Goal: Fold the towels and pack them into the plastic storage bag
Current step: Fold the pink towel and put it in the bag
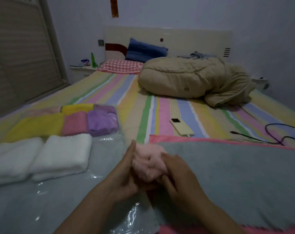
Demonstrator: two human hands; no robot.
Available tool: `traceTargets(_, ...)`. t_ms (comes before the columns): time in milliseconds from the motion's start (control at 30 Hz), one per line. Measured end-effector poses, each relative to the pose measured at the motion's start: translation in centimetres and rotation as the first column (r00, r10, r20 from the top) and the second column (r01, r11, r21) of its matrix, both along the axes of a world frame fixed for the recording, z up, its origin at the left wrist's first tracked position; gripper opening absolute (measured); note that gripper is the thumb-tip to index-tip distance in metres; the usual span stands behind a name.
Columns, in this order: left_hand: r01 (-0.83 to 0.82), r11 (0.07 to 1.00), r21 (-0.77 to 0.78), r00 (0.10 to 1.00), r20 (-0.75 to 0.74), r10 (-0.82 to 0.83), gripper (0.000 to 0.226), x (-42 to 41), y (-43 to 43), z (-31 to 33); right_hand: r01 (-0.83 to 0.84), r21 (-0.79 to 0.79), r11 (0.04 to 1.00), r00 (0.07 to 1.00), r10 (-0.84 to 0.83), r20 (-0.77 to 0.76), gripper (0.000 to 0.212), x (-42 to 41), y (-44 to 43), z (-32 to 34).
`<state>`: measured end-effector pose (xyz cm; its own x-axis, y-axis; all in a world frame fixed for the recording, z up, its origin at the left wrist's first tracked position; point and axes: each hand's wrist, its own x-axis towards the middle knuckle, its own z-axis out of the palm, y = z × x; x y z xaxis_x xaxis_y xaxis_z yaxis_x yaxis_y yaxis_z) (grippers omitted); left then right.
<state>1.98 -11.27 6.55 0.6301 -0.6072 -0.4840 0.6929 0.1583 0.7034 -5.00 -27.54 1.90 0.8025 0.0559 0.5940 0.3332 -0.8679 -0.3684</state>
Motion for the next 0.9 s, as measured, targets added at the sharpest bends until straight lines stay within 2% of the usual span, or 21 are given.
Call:
traceTargets(33, -0.038, 0.999, 0.0, 0.999, 0.013, 0.038, 0.069, -0.5, 0.3, -0.1, -0.058, -0.057, 0.997, 0.998, 0.057, -0.029, 0.046, -1.5, 0.6, -0.2)
traceTargets(67, -0.062, 0.997, 0.038, 0.997, 0.048, 0.06, 0.064, -1.3, 0.5, -0.2, -0.111, -0.04, 0.993, 0.99, 0.107, -0.092, 0.047, -3.0, 1.2, -0.1)
traceTargets(100, -0.074, 0.993, 0.091, 0.994, 0.084, 0.067, 0.061, -2.1, 0.8, -0.5, -0.143, 0.048, 0.989, 0.974, 0.149, -0.168, 0.045, -4.1, 1.5, 0.1)
traceTargets(167, -0.101, 0.98, 0.174, 0.987, 0.144, 0.076, 0.046, -3.5, 1.5, -1.1, -0.095, 0.356, 0.929, 0.957, 0.184, -0.225, 0.039, -5.4, 1.6, 1.0)
traceTargets(233, -0.049, 0.991, 0.125, 0.993, 0.115, 0.035, 0.026, -4.6, 2.5, -1.2, 0.083, 0.61, 0.788, 0.981, 0.042, -0.188, 0.038, -5.5, 1.2, 1.6)
traceTargets(267, -0.004, 0.998, 0.067, 0.997, 0.071, 0.0, 0.024, -5.3, 3.1, -0.7, 0.156, 0.703, 0.694, 0.976, 0.003, -0.219, 0.043, -5.5, 1.1, 1.9)
traceTargets(300, 0.022, 1.0, 0.014, 0.999, 0.042, -0.023, 0.026, -5.9, 3.7, -0.1, 0.2, 0.775, 0.599, 0.956, 0.053, -0.288, 0.055, -5.6, 1.3, 2.1)
traceTargets(367, 0.03, 1.0, -0.005, 0.998, 0.057, -0.029, 0.031, -6.7, 4.8, 0.6, 0.245, 0.866, 0.437, 0.869, 0.297, -0.396, 0.079, -6.1, 2.3, 2.3)
traceTargets(433, 0.019, 1.0, 0.024, 0.997, 0.079, -0.021, 0.03, -7.4, 5.9, 0.8, 0.277, 0.9, 0.336, 0.786, 0.46, -0.413, 0.082, -6.9, 3.6, 2.7)
traceTargets(467, 0.001, 0.999, 0.043, 0.996, 0.091, -0.005, 0.027, -7.7, 6.5, 1.0, 0.27, 0.899, 0.345, 0.773, 0.479, -0.416, 0.084, -7.3, 4.2, 2.9)
traceTargets(500, -0.022, 0.998, 0.054, 0.995, 0.098, 0.017, 0.025, -8.0, 7.1, 0.9, 0.25, 0.883, 0.397, 0.777, 0.461, -0.428, 0.09, -7.6, 4.7, 2.9)
traceTargets(567, -0.075, 0.997, 0.015, 0.993, 0.089, 0.073, 0.03, -8.4, 8.4, 0.8, 0.213, 0.79, 0.575, 0.797, 0.366, -0.48, 0.094, -7.8, 5.8, 2.8)
traceTargets(633, -0.136, 0.989, -0.065, 0.99, 0.03, 0.138, 0.038, -8.9, 8.9, 0.6, 0.121, 0.705, 0.699, 0.835, 0.311, -0.453, 0.088, -8.0, 7.1, 2.9)
traceTargets(733, -0.302, 0.952, -0.053, 0.944, 0.122, 0.307, 0.038, -10.0, 9.4, -0.3, -0.039, 0.457, 0.889, 0.914, 0.216, -0.343, 0.072, -8.4, 9.3, 3.1)
traceTargets(833, -0.401, 0.913, -0.077, 0.887, 0.217, 0.408, 0.031, -11.0, 9.8, -1.0, -0.106, 0.219, 0.97, 0.949, 0.164, -0.269, 0.066, -8.6, 10.7, 2.7)
traceTargets(900, -0.43, 0.901, -0.059, 0.848, 0.317, 0.425, 0.029, -11.7, 10.2, -1.1, -0.139, 0.18, 0.974, 0.953, 0.18, -0.242, 0.053, -9.1, 11.9, 3.0)
